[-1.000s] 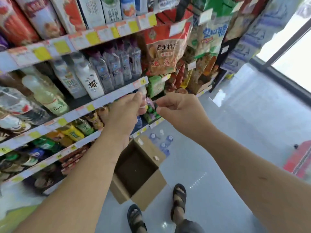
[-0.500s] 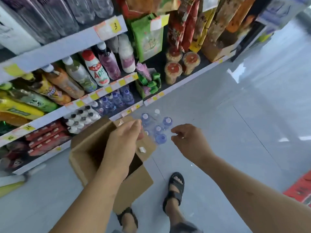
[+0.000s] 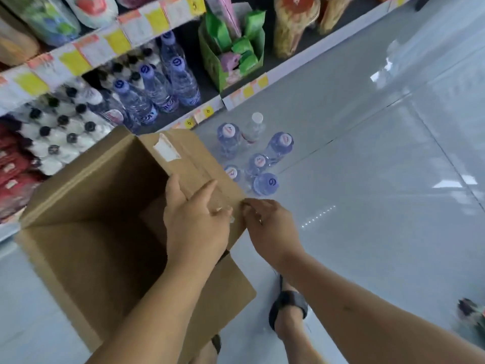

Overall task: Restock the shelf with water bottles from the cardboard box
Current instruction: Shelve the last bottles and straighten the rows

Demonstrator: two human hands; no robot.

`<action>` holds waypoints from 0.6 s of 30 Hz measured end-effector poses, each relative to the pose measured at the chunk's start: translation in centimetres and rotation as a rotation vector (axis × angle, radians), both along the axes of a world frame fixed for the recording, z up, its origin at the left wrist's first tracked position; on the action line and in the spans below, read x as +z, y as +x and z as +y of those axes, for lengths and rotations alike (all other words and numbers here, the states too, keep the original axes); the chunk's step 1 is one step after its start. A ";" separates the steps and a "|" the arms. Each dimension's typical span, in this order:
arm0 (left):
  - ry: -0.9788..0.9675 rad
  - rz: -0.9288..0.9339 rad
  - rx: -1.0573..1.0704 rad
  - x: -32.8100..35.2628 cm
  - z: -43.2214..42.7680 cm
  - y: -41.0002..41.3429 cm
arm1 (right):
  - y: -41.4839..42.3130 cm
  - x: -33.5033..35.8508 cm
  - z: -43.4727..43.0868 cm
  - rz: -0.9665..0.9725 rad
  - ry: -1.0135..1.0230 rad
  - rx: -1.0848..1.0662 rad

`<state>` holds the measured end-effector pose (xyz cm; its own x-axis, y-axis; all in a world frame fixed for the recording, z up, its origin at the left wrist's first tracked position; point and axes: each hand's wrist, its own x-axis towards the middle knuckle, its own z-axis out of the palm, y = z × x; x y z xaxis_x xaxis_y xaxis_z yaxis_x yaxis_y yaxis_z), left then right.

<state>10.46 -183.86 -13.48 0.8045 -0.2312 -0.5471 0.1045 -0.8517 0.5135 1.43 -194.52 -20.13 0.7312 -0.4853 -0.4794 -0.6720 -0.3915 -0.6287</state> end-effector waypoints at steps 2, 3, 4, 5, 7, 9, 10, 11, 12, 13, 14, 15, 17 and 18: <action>-0.028 -0.044 0.003 -0.4 0.3 -0.1 | 0.2 0.1 0.8 -0.005 -0.116 0.017; -0.051 -0.067 0.026 -0.4 0.4 -0.1 | 0.5 0.6 1.2 -0.043 -0.155 0.023; -0.083 -0.082 0.051 -0.2 0.7 0.1 | 1.0 1.3 1.6 -0.112 -0.171 0.026; -0.122 -0.093 0.080 0.1 1.1 0.2 | 1.5 2.1 2.1 -0.178 -0.173 0.036; -0.186 -0.104 0.146 0.6 2.3 0.7 | 2.7 3.8 3.6 -0.181 -0.160 0.120; -0.231 -0.067 0.237 1.2 3.9 1.3 | 3.8 4.7 5.3 -0.049 -0.128 0.240; -0.250 -0.049 0.282 1.5 4.9 1.6 | 4.4 4.6 5.9 0.010 -0.117 0.287; -0.261 -0.041 0.319 1.7 6.0 1.9 | 4.9 4.4 6.6 0.045 -0.105 0.328; -0.266 -0.040 0.351 1.9 7.2 2.2 | 5.5 4.3 7.2 0.064 -0.099 0.359; -0.266 -0.042 0.377 2.1 8.4 2.5 | 6.1 4.2 7.9 0.069 -0.094 0.380; -0.266 -0.044 0.399 2.3 9.6 2.8 | 6.6 4.2 8.7 0.060 -0.089 0.391; -0.265 -0.045 0.424 2.3 10.8 3.1 | 7.0 4.3 9.5 0.048 -0.083 0.400; -0.270 -0.037 0.478 2.4 13.1 3.7 | 7.6 4.3 11.7 0.013 -0.070 0.426; -0.273 -0.031 0.503 2.3 14.1 4.0 | 8.0 4.2 13.0 -0.007 -0.061 0.435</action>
